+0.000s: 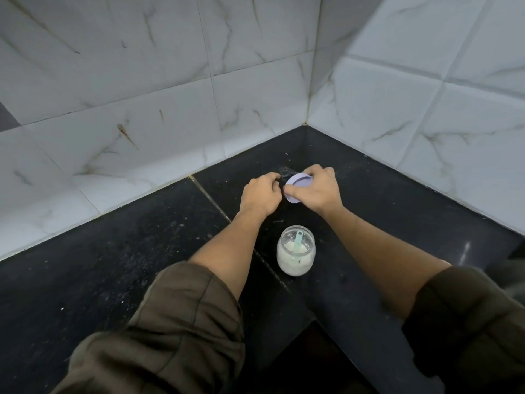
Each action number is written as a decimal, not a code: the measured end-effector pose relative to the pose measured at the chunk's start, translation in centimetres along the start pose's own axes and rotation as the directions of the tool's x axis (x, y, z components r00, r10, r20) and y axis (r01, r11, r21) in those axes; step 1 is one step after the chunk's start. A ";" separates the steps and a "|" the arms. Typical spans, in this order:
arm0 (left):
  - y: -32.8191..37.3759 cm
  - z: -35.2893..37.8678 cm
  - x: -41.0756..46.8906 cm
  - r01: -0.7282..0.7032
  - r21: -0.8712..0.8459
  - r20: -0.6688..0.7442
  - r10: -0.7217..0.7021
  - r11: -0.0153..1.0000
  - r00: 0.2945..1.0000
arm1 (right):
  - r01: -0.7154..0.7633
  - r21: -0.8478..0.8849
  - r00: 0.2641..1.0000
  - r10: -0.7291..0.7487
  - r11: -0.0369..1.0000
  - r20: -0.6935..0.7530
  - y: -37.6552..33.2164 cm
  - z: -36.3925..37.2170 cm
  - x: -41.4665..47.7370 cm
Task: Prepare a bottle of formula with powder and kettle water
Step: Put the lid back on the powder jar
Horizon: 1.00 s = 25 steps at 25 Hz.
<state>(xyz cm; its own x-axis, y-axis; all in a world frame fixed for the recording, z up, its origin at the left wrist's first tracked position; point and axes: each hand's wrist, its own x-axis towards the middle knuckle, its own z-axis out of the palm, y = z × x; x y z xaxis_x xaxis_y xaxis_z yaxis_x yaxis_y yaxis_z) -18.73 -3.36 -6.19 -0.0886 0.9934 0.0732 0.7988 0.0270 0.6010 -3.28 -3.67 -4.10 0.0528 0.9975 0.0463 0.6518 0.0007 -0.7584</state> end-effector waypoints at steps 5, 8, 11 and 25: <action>0.8 -0.8 -4.8 0.017 -0.022 -0.018 -0.017 1.000 1.000 | 0.080 0.044 0.996 -0.078 0.996 -0.033 -1.1 -2.4 -5.1; 0.8 -0.8 -7.9 0.039 -0.026 -0.002 -0.039 0.999 0.999 | 0.111 -0.002 0.993 -0.111 0.994 -0.029 -0.6 -2.8 -8.1; 1.0 -0.8 -10.2 0.039 -0.014 0.015 -0.038 0.999 0.999 | 0.121 -0.048 0.992 -0.122 0.991 -0.021 0.5 -2.4 -10.2; -1.8 3.3 -13.1 0.111 -0.129 0.264 -0.074 0.985 0.962 | 0.107 -0.185 0.985 -0.079 0.977 0.151 3.5 0.6 -12.7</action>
<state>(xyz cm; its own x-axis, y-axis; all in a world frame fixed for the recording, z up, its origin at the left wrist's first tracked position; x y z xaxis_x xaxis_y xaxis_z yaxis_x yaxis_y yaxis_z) -17.02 -16.05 -10.86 0.0129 0.9828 -0.1840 0.7005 0.1224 0.7031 -2.15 -16.29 -7.69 -0.1135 0.9935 0.0077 0.7821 0.0941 -0.6161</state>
